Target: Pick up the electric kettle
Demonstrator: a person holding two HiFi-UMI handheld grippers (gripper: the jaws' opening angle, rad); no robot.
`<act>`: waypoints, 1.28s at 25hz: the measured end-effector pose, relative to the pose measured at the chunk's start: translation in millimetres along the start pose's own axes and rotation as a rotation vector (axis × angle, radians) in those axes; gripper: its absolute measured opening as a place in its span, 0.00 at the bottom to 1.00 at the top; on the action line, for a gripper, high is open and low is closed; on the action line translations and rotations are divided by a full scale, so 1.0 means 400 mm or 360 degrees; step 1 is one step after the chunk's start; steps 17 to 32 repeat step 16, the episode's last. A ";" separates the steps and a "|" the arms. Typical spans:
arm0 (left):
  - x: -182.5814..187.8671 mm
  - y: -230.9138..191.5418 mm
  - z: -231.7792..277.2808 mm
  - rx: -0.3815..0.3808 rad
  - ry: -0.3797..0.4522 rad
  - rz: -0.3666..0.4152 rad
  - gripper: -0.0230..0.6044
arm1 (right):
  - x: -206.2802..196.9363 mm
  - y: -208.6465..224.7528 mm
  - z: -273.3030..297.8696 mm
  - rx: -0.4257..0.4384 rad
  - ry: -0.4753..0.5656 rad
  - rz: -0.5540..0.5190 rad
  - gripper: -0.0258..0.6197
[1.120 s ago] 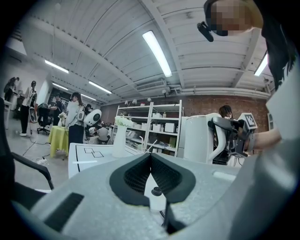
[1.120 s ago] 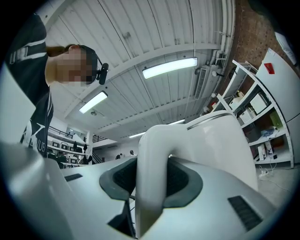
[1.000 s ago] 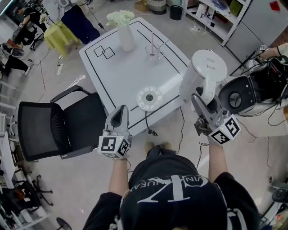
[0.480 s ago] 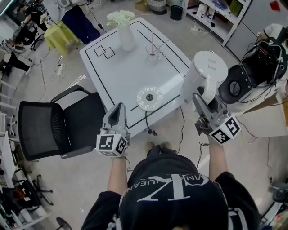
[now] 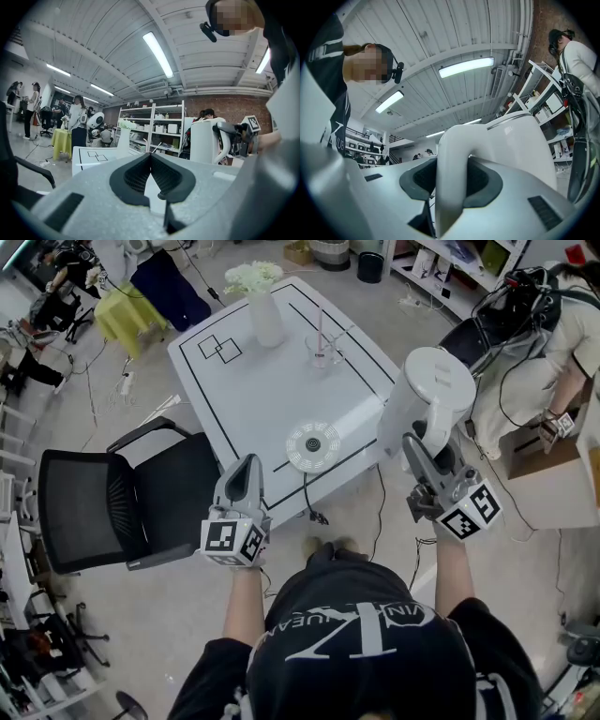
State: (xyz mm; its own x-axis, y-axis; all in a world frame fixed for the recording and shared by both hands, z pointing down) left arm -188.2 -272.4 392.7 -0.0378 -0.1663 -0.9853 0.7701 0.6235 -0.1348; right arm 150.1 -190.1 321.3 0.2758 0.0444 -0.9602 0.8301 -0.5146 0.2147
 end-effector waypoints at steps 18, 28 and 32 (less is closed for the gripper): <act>-0.001 0.000 0.009 0.0009 0.0001 0.0008 0.05 | -0.008 0.018 -0.007 -0.0018 -0.0005 0.0013 0.24; -0.001 0.000 0.009 0.0009 0.0001 0.0008 0.05 | -0.008 0.018 -0.007 -0.0018 -0.0005 0.0013 0.24; -0.001 0.000 0.009 0.0009 0.0001 0.0008 0.05 | -0.008 0.018 -0.007 -0.0018 -0.0005 0.0013 0.24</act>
Point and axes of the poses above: the fingertips, and each gripper's own axes: z forward along the fingers, y to its right, x out of its top, the point moved 7 cm from there along -z, backward along the fingers, and after that the axes turned 3 degrees about -y, right-handed, at the moved point
